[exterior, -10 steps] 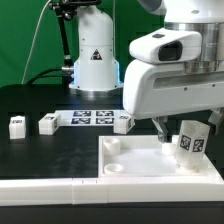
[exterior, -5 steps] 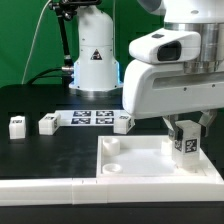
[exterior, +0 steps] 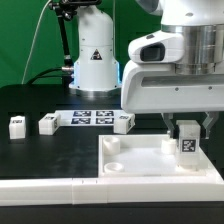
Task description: Assemble one leg
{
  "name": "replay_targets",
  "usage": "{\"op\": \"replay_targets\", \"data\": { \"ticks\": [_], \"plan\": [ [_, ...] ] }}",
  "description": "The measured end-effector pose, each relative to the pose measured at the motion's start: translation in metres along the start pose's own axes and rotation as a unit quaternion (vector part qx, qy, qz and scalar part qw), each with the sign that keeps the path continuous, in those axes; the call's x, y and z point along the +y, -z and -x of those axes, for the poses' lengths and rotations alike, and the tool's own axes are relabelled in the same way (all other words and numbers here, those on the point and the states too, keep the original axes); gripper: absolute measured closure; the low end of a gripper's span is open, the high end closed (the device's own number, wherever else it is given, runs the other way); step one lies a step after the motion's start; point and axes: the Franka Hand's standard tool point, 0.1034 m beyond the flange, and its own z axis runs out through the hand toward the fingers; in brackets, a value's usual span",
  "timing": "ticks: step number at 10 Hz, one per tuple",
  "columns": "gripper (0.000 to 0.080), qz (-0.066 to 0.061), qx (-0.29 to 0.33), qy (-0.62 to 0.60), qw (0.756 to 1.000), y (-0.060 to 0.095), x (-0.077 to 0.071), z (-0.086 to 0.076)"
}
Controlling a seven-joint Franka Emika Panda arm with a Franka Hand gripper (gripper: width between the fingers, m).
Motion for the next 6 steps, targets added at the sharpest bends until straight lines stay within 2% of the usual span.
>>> {"op": "replay_targets", "data": {
  "ticks": [2, 4, 5, 6],
  "plan": [
    [0.0509, -0.002, 0.008, -0.151, 0.988, -0.0010, 0.0007, 0.0000],
    [0.0509, -0.001, 0.014, -0.304, 0.953, -0.0014, -0.0001, 0.0003],
    [0.0509, 0.000, 0.015, -0.350, 0.937, -0.0014, 0.0000, 0.0001],
    [0.0508, -0.004, 0.013, -0.370, 0.929, -0.0012, 0.0002, -0.0002]
  ]
}}
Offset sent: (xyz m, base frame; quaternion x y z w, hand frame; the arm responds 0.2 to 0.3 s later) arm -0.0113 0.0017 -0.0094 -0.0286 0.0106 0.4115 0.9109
